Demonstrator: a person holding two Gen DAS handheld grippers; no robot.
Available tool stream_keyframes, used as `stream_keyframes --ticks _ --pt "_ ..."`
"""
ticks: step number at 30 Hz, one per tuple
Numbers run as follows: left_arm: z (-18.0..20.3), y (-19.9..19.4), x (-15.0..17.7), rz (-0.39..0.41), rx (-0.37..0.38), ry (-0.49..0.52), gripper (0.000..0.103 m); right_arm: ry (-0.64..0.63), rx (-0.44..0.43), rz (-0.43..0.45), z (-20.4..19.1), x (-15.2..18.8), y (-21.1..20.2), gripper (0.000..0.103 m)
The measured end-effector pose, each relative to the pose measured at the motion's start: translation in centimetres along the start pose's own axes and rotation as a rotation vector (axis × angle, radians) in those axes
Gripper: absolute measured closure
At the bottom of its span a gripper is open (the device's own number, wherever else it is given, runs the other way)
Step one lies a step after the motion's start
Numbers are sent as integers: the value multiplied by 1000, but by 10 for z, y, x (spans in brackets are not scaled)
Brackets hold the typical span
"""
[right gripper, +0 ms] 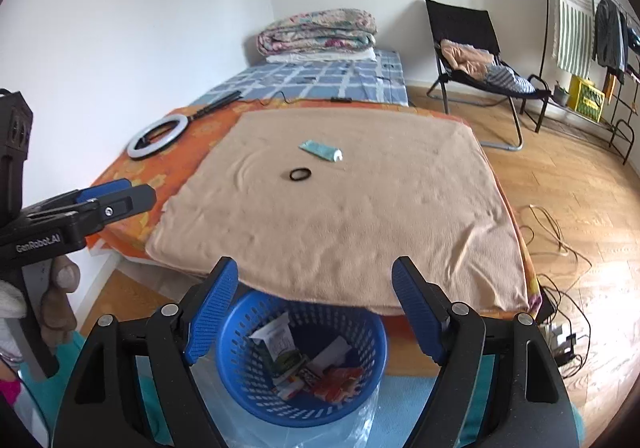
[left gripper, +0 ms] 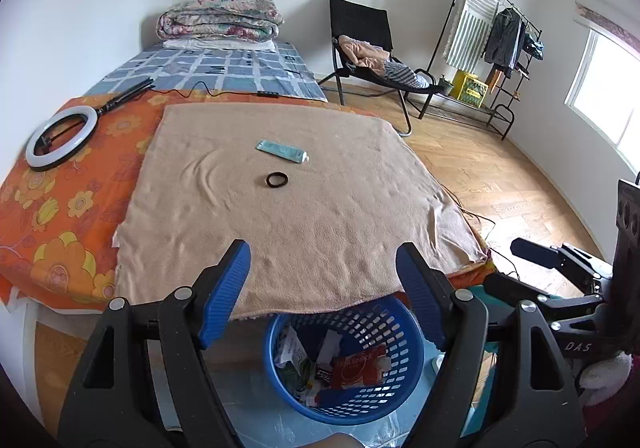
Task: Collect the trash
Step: 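Move both open tools back over the bed toward the tube and hair tie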
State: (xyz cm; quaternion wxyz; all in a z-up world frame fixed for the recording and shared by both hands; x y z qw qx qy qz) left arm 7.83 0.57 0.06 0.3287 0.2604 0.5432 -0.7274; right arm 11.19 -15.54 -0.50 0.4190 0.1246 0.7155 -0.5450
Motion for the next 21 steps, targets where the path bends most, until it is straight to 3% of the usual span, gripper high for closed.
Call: stream_keyframes --ticks 5,10,16,21 --pt "-20 -2 -14 -3 -26 -30 25 6 -45 88 3 -41 -9 24" --pt "-31 20 -19 -39 -10 -73 25 4 -64 93 16 -61 -3 24" --pt "-29 59 -22 -120 -7 -74 26 60 -125 24 41 -71 36 24" --pt "-29 93 -50 -193 40 -148 33 126 -173 -13 57 -92 77 24"
Point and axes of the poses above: each gripper's, at about its wrist camera, not at the fingertips, and y roughly the way its jaws point, z to its right, x to its underside, the point moved 9 cm from there along y, roughly the way its jaws point, and after that the axes turned 3 degrees about x, right-handed, at the moved point
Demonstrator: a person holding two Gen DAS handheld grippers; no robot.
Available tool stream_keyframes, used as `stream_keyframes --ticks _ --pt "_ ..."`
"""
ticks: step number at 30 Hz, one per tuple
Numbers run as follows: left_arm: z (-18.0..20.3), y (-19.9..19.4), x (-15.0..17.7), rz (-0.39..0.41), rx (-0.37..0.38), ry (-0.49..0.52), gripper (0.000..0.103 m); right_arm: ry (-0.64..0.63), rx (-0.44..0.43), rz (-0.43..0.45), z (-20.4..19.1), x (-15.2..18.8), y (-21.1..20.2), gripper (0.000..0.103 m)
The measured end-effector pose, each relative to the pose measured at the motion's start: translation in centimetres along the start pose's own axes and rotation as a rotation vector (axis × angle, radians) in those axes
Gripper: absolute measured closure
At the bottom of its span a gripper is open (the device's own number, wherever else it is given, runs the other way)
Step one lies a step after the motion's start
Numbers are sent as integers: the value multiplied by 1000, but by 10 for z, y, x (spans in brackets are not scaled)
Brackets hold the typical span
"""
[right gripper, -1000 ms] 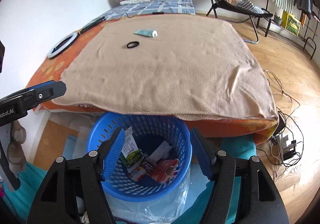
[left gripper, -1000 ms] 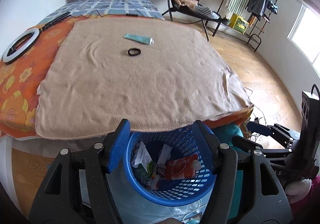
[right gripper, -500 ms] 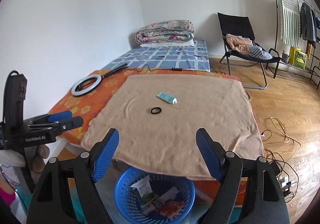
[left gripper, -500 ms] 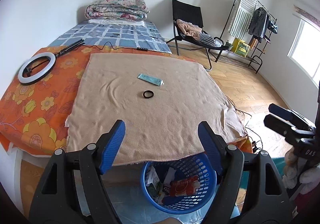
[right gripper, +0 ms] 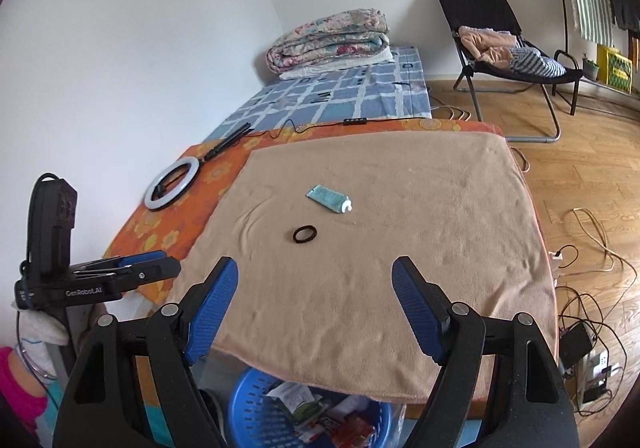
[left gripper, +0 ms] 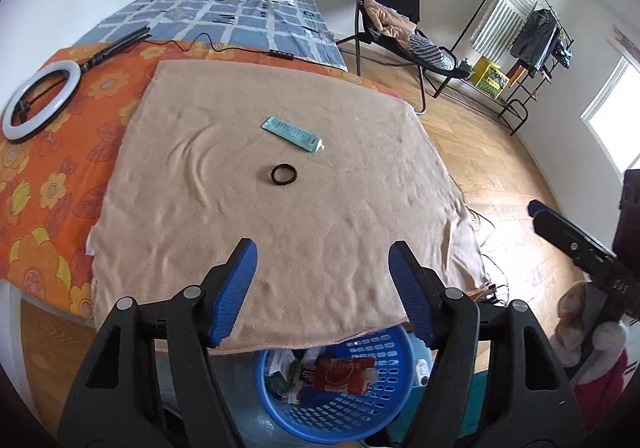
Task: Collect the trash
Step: 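Move both open tools back over the bed toward the tube and hair tie, then grasp the black hair tie with the left tool while the right tool grasps the teal tube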
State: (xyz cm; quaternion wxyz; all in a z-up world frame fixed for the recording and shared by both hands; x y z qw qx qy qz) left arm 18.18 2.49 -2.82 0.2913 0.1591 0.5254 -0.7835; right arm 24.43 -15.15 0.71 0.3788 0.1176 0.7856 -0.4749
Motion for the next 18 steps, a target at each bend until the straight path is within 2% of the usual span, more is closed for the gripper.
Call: stream_keyframes --ticks 3,8,10,12,15,18 --pt "-3 20 -24 9 -37 24 39 42 -28 -22 8 -14 29 24" --pt "-24 83 -35 -61 24 -65 48 166 -73 -95 25 -22 84 24" --pt "-32 111 -32 -105 27 -67 57 211 -96 -121 31 -24 107 31" --pt "-42 133 -34 -129 17 -64 58 235 -100 -153 36 -26 132 33" --pt "-60 158 -38 -154 -1 -66 58 255 -106 -201 40 -28 169 46" --pt "-73 176 -44 -156 -34 -38 59 265 -96 -227 42 -31 204 51"
Point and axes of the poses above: each gripper's, at about its wrist camera, not at the fingertips, and y roughly the way its jaws point, z to its right, x to its underside, the point moved 9 cm from there along y, roughly the way its jaws point, and after that the axes turned 3 degrees about x, right-handed, at the moved point
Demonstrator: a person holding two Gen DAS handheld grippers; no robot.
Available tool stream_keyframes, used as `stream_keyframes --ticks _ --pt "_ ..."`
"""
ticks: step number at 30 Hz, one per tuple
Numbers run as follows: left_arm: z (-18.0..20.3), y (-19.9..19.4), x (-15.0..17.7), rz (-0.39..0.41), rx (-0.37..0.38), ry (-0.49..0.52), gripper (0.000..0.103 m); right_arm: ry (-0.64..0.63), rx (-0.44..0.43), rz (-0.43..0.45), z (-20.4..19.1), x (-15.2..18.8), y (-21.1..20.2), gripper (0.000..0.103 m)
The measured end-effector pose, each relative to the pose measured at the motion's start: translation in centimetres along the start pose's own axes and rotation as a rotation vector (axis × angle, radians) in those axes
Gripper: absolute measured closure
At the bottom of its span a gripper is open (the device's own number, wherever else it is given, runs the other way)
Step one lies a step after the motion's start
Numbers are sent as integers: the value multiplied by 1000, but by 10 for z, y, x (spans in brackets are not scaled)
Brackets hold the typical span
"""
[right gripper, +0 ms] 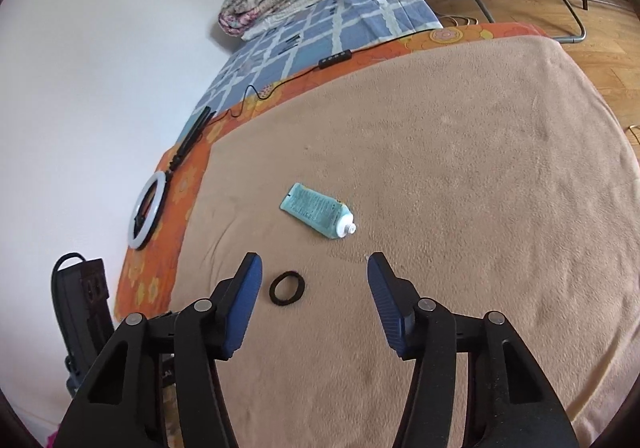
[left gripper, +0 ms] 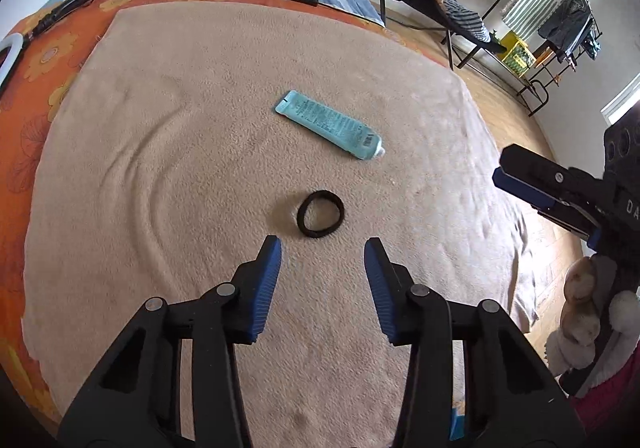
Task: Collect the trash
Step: 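Grasp the black hair tie with the left tool while the right tool grasps the teal tube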
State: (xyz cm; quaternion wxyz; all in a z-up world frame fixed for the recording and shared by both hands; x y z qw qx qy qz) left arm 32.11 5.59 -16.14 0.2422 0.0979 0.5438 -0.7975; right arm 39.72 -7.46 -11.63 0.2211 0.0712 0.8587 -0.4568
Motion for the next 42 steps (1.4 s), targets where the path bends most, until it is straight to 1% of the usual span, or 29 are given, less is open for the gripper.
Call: stream_keyframes --ticks 3,9,10,12,15,18,20,21,22,23,24,27,32,36,42 --pt "-6 12 -5 -1 -20 32 59 16 10 -25 5 -6 27 59" --pt "-8 31 -10 -15 -37 69 59 30 40 -58 17 -7 59 60" --pt "-8 33 -11 -18 -36 71 60 26 49 -58 19 -8 62 61" --pt "-6 38 -10 -25 -49 93 67 9 73 -60 21 -11 70 61" --pt "-6 46 -12 -26 -75 123 67 2 96 -61 25 -12 80 63" --pt "-6 56 -12 -32 -94 139 76 -5 100 -67 25 -13 89 67" --pt "-5 57 -13 -15 -130 181 83 -31 107 -65 22 -13 94 69" --pt "-4 58 -14 -10 -148 201 91 -46 112 -65 20 -12 96 70" --pt "-4 58 -14 -4 -158 213 96 -64 118 -65 17 -11 98 76" --pt "-4 59 -15 0 -160 216 96 -81 126 -66 16 -10 100 81" --pt "-5 59 -16 4 -158 214 98 -92 124 -64 14 -9 101 84" --pt "-7 58 -17 12 -156 207 100 -91 127 -55 12 -11 101 86" --pt "-7 52 -20 26 -154 199 100 -118 142 -26 9 -14 90 87" --pt "-3 41 -20 42 -155 199 100 -121 139 5 7 -17 74 87" --pt "5 17 -18 71 -156 204 100 -157 160 47 2 -18 44 87"
Point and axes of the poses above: each gripper's, at about its wrist camera, not at the fingertips, and y roughly the way its jaws point, z to its right, x to its underside, the point moved 9 cm from there along y, roughly the way its jaws point, and after that the axes turned 3 degrees about x, right-handed, at the moved point
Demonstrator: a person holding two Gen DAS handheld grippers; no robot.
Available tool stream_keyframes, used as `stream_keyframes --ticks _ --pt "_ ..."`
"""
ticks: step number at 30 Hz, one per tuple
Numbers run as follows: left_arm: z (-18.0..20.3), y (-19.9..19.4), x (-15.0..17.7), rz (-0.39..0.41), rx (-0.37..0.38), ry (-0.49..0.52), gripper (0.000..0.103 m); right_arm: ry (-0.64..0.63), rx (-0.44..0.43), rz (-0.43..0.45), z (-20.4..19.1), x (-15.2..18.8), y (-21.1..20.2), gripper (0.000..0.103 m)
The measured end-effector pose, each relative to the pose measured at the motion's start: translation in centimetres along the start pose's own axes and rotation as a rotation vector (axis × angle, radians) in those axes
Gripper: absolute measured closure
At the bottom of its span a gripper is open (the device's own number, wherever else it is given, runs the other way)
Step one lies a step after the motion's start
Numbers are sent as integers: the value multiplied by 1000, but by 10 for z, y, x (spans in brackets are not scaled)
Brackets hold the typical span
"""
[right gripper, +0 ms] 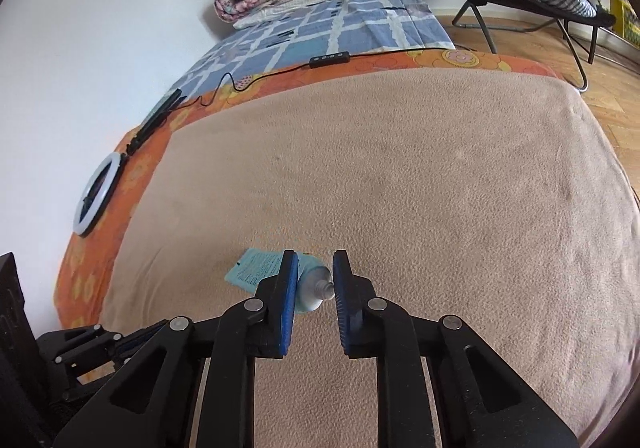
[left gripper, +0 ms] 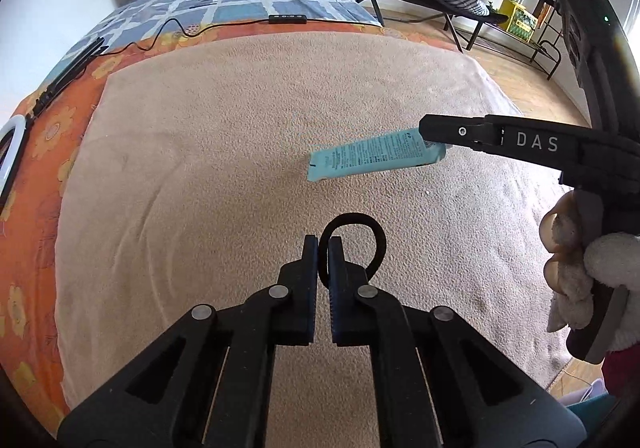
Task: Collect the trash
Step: 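Grasp the black hair tie with the left tool while the right tool grasps the teal tube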
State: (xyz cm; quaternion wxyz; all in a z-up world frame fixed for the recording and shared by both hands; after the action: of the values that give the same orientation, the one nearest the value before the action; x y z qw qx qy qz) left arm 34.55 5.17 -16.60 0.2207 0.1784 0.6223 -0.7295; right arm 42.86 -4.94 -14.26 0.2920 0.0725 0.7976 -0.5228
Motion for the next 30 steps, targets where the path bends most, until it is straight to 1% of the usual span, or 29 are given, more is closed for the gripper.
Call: stream_keyframes --ticks 2,3,4,8,9,10,11,12,13,14,15,16,17,19,21,23,24,25,26,28,30 --pt "1 -8 0 8 -1 1 100 0 5 11 3 -1 -10 88" --pt "2 -13 1 11 -2 2 100 0 11 17 5 -1 -15 90" --pt "3 -17 2 15 -4 5 100 0 15 21 7 -1 -19 103" --pt "8 -34 4 31 -9 18 100 0 41 33 13 1 -35 103" --pt "9 -38 4 34 -11 22 100 11 17 28 13 3 -36 103" --pt "9 -41 5 36 -11 21 100 22 -28 19 11 6 -36 103" --pt "10 -44 6 38 -7 17 100 17 -55 -3 7 10 -35 103" --pt "11 -48 8 40 -5 18 100 -5 -64 -49 2 17 -32 103" --pt "12 -51 9 45 -7 23 100 -24 -69 -88 -2 24 -27 99" --pt "12 -56 10 50 -10 28 100 -36 -70 -109 -5 30 -24 95" --pt "11 -59 11 55 -12 31 100 -35 -57 -128 -4 36 -19 79" --pt "9 -62 12 59 -13 32 100 -22 -36 -151 -1 42 -13 57" --pt "7 -64 13 61 -14 28 100 -4 -31 -177 1 47 -6 50" --pt "2 -66 14 59 -15 20 100 2 -60 -201 -1 52 1 49" --pt "-3 -69 16 58 -23 17 100 -98 -80 -190 -16 50 1 49" --pt "-10 -71 18 61 -28 7 100 -208 -103 -178 -34 49 3 45" --pt "-13 -72 19 61 -32 2 100 -235 -105 -174 -38 50 7 42" --pt "-16 -72 21 60 -36 -3 100 -244 -102 -189 -40 51 15 42" --pt "-19 -72 22 58 -39 -9 100 -238 -96 -222 -38 56 23 42" --pt "-23 -75 24 57 -39 -25 100 -204 -88 -283 -31 66 35 41" --pt "-25 -80 26 62 -34 -31 100 -189 -134 -307 -33 72 29 41"
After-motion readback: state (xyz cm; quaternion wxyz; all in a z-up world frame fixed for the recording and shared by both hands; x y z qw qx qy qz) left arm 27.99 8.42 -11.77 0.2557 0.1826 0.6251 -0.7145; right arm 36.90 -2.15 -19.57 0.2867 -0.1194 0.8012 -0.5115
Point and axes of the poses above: each gripper's, at about its wrist camera, not at the fingertips, and y roughly the way its jaws point, z to its right, x to its underside, the point moved 9 cm from there along y, roughly the way its jaws point, and after that the axes turned 3 degrees about x, right-handed, at the moved point
